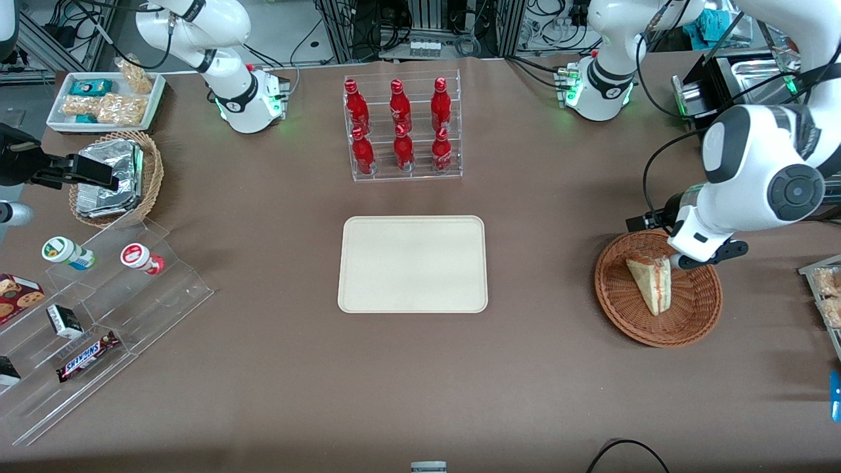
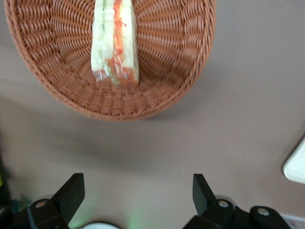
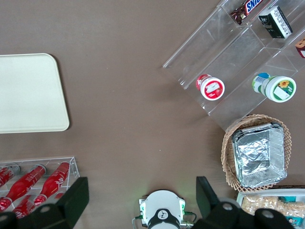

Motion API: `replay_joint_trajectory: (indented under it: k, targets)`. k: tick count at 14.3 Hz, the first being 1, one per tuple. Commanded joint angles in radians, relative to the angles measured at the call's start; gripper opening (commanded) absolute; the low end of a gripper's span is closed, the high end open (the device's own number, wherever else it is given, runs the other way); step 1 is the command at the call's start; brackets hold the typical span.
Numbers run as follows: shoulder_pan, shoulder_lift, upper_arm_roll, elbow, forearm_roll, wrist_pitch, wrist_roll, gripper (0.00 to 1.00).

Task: Place sandwich from basket to tray
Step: 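Lower the open left gripper around the sandwich wedge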

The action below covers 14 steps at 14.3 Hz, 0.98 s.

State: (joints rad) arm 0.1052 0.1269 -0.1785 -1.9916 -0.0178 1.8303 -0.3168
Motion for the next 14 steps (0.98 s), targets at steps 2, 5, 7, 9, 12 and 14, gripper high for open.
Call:
replay_joint_trajectory:
  k: [2,5,7,9,12,14]
  targets:
    - [0.034,-0.009,-0.001,-0.053,0.012,0.116,0.007,1.0]
    - [0.065,0.017,0.011,-0.113,0.018,0.246,0.01,1.0]
    - [0.065,0.049,0.011,-0.121,0.028,0.294,0.012,1.0]
    - [0.067,0.088,0.011,-0.118,0.058,0.342,0.028,1.0]
    - [0.071,0.146,0.014,-0.11,0.058,0.432,0.047,1.0]
    - [0.099,0.172,0.013,-0.099,0.056,0.445,0.068,1.0]
